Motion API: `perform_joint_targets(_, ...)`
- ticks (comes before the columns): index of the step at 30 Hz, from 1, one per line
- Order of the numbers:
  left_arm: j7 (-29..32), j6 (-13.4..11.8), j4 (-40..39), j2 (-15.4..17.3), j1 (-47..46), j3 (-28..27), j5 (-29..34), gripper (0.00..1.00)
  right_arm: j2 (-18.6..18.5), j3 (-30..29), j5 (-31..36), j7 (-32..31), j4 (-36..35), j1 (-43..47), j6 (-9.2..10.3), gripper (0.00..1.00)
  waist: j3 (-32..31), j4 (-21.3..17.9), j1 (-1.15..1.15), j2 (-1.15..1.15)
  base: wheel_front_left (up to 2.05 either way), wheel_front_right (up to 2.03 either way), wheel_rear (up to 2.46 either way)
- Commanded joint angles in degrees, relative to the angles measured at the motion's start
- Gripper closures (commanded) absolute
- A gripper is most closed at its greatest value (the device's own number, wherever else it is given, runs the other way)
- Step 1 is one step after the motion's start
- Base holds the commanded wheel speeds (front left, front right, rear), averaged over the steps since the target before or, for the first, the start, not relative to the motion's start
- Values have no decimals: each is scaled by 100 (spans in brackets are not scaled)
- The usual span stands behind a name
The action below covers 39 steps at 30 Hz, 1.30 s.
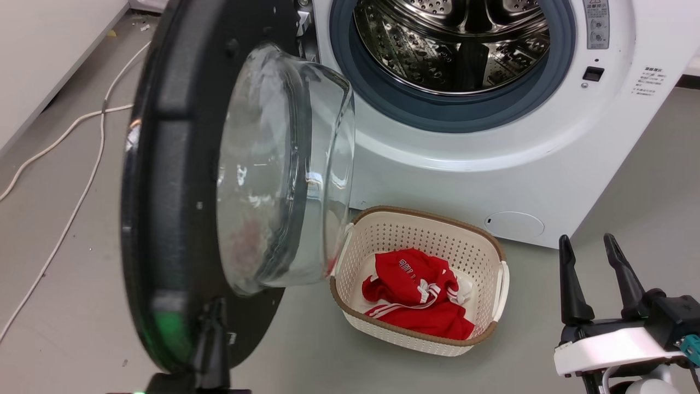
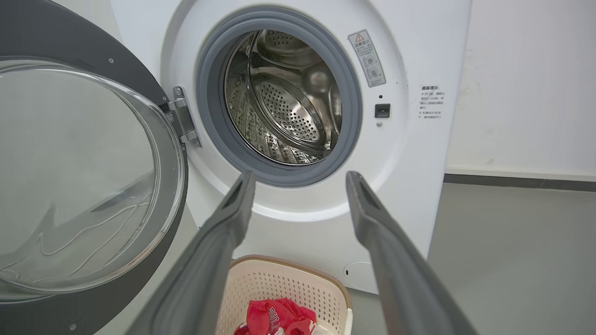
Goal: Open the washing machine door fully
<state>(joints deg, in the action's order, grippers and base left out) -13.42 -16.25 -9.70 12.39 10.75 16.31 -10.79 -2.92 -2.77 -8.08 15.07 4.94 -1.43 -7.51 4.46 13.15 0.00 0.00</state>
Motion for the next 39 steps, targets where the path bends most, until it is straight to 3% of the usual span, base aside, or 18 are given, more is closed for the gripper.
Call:
perform_joint_targets(1, -31, -82, 28, 61, 51, -122, -18, 100, 8, 2, 17, 13, -16, -55, 4, 0, 7, 5, 0, 0, 0, 0, 0)
perform_joint_targets(10, -140, -371, 149, 354, -41, -1201, -393, 100, 8, 30, 26, 12, -7, -103, 4, 0, 87, -29, 0, 0, 0, 0, 0)
perform_joint_targets(14, -145, -370, 304, 491, -200, -1613, -606, 100, 9, 56, 45, 2, -25, -149, 4, 0, 179, -67, 0, 0, 0, 0, 0)
perform_joint_targets(25, -183, 179, 1718, 1157, -1241, -2606, -1112, 100, 9, 62, 133, -81, -135, -344, 4, 0, 498, -238, 0, 0, 0, 0, 0)
perform_joint_targets(39, -177, 872, 2995, 1512, -2094, -3485, -806, 100, 9, 56, 192, -122, -160, -447, 4, 0, 667, -456, 0, 0, 0, 0, 0)
